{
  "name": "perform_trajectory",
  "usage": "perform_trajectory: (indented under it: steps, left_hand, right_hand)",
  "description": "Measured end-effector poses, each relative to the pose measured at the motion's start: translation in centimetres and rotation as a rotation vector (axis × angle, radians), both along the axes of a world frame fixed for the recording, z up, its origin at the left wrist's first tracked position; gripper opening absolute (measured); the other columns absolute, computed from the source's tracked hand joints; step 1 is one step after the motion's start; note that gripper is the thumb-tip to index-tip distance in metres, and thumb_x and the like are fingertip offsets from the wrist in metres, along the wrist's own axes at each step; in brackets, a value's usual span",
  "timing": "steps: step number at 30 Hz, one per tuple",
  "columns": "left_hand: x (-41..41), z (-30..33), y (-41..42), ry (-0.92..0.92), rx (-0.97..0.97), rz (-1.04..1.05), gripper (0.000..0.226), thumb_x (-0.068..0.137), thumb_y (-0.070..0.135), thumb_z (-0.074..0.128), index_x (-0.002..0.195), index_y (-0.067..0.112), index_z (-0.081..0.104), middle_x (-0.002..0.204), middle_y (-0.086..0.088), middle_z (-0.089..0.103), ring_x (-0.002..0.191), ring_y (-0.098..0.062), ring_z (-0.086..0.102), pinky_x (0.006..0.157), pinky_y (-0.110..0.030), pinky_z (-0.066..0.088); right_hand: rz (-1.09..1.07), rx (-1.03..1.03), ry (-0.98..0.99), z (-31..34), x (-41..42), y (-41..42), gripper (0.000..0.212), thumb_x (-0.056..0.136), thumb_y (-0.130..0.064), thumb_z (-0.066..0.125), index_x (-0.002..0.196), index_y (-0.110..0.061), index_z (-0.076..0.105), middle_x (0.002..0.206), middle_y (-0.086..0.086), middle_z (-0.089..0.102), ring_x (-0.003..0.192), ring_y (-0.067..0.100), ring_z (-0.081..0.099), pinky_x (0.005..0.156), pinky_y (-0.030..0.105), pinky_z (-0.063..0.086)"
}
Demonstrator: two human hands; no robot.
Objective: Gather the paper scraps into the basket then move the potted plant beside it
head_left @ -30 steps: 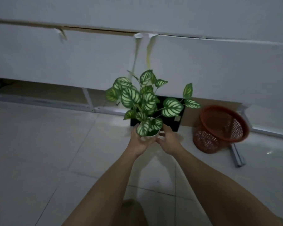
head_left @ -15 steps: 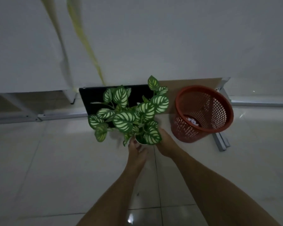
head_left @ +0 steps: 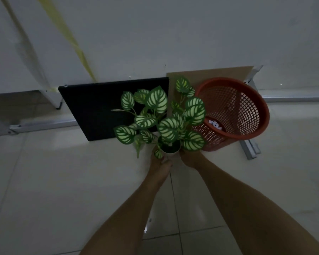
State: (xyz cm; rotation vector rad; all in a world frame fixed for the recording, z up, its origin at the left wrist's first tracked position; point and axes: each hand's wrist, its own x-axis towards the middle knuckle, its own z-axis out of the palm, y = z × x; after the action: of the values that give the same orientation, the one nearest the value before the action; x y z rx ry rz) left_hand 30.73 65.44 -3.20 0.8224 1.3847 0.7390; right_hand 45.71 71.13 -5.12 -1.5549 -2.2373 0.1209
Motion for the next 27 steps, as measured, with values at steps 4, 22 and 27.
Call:
perform_trajectory:
  steps: [4, 22, 27]
  left_hand:
    - [0.4, -0.2, 0.3, -0.041, 0.014, -0.010, 0.078, 0.090, 0.008, 0.059, 0.153, 0.025, 0.016, 0.142, 0.007, 0.042, 0.115, -0.007, 0.047, 0.058, 0.001, 0.042]
    - [0.2, 1.8, -0.3, 0.106, 0.025, -0.005, 0.070, 0.088, 0.005, 0.059, 0.149, 0.016, 0.025, 0.142, -0.001, 0.043, 0.117, -0.012, 0.045, 0.093, -0.025, 0.040]
    - [0.0, 2.8, -1.0, 0.101, 0.050, -0.003, 0.073, 0.088, 0.001, 0.056, 0.151, 0.014, 0.023, 0.147, -0.007, 0.043, 0.130, -0.024, 0.044, 0.108, -0.041, 0.039]
  right_hand:
    - [-0.224, -0.438, 0.226, 0.3, -0.3, -0.6, 0.037, 0.102, -0.005, 0.035, 0.106, 0.020, 0.061, 0.110, 0.035, 0.063, 0.102, 0.042, 0.065, 0.072, 0.026, 0.052]
    - [-0.448, -0.815, 0.409, 2.2, -0.6, -3.7, 0.053, 0.096, -0.006, 0.048, 0.145, -0.001, 0.031, 0.147, 0.019, 0.041, 0.134, 0.032, 0.040, 0.106, 0.031, 0.033]
    - [-0.470, -0.843, 0.388, 3.2, -1.1, -4.6, 0.057, 0.095, -0.008, 0.050, 0.147, -0.001, 0.027, 0.148, 0.020, 0.041, 0.134, 0.034, 0.040, 0.105, 0.030, 0.034]
